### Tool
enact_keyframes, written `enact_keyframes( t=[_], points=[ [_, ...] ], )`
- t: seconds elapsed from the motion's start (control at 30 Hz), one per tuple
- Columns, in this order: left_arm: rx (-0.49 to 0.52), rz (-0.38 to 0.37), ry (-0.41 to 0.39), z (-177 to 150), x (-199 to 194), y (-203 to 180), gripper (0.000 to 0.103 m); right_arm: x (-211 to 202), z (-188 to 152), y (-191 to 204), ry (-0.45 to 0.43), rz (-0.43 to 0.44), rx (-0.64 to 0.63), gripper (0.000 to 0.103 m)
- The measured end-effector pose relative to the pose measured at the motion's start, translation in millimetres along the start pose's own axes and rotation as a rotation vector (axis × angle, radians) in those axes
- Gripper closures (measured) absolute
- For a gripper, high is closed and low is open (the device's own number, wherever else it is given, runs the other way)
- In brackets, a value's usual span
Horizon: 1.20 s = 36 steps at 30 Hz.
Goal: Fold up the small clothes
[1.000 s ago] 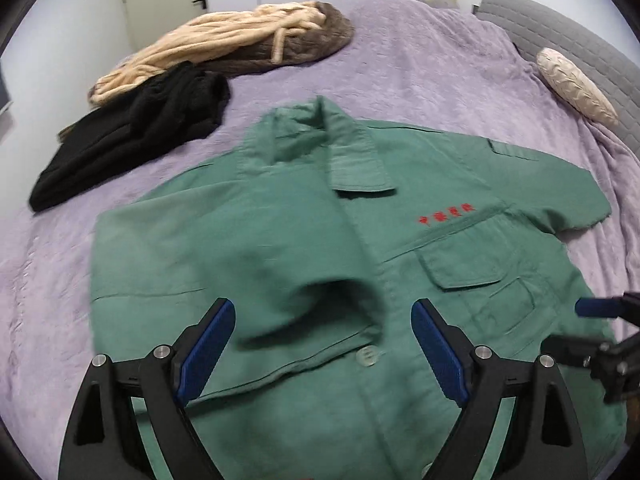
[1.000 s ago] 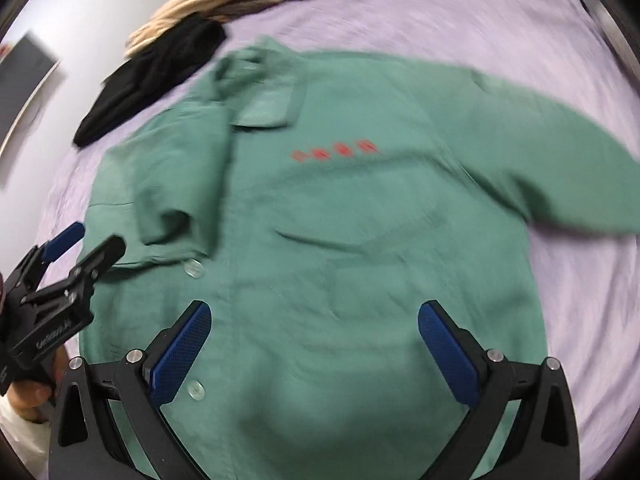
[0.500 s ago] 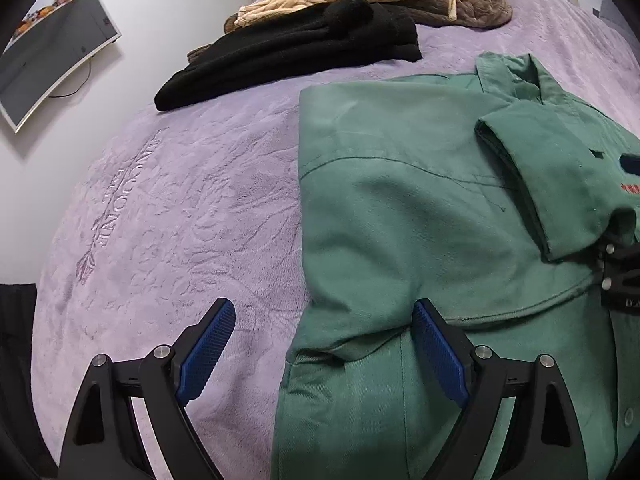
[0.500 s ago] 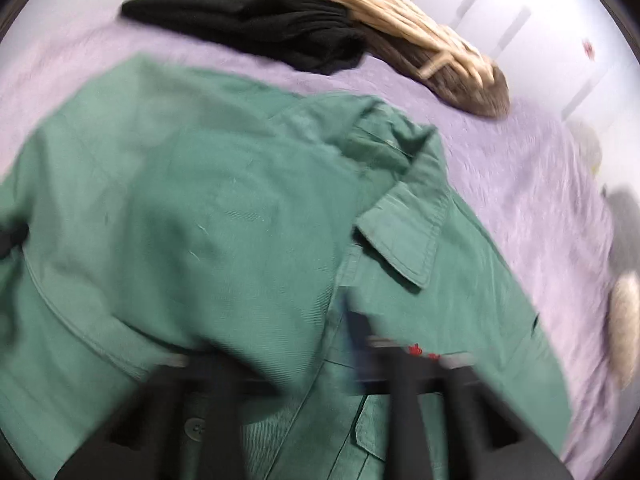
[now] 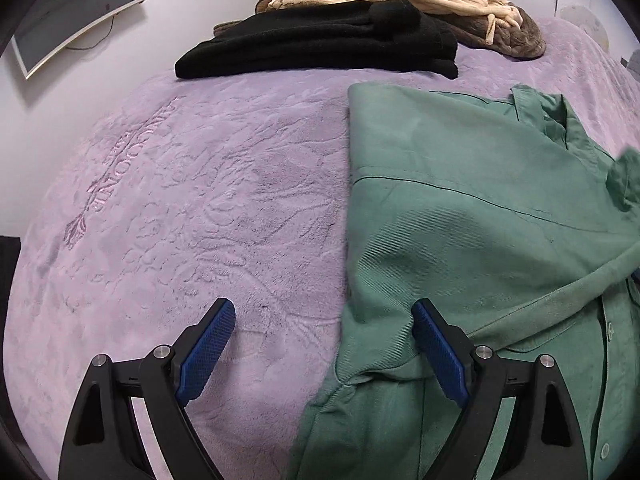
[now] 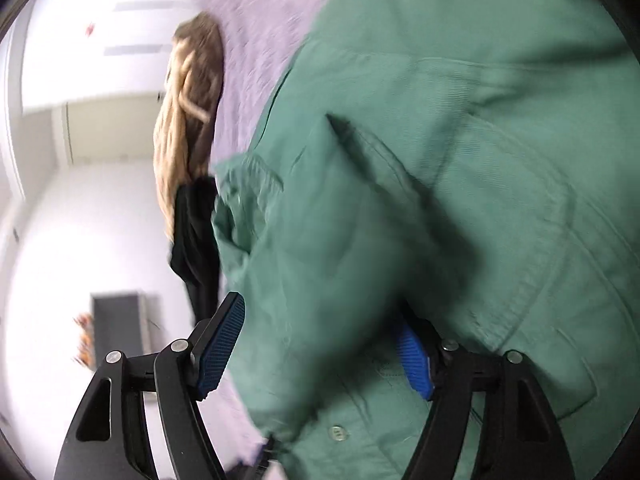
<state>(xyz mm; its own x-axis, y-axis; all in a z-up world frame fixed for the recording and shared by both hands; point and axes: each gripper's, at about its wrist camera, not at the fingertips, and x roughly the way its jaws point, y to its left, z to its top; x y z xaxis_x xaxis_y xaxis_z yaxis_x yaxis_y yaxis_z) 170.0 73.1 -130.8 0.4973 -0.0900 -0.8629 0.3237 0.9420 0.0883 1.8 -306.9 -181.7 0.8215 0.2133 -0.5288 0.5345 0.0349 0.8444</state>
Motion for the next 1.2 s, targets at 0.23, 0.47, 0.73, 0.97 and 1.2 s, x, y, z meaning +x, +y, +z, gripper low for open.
enact_keyframes(
  t=[0.23,0.47,0.73,0.97,1.2],
  points=[
    [-0.054,-0.104,0.031,9,-24,22,0.012,-1,-38,14,0.158,-0.002,-0.075,0.027],
    [-0.04,-0.252,0.082,76,12,28,0.012,85,-154,46,0.47,0.067,-0.18,0.027],
    [-0.064,-0.349,0.199,112,76,8,0.043,149,-215,50,0.522,0.036,-0.13,0.098],
    [-0.052,-0.434,0.16,122,71,33,0.098,177,-253,69,0.594,0.03,-0.223,0.099],
    [-0.113,-0.361,0.173,116,84,49,0.098,153,-243,77,0.625,-0.03,-0.322,0.046]
  ],
)
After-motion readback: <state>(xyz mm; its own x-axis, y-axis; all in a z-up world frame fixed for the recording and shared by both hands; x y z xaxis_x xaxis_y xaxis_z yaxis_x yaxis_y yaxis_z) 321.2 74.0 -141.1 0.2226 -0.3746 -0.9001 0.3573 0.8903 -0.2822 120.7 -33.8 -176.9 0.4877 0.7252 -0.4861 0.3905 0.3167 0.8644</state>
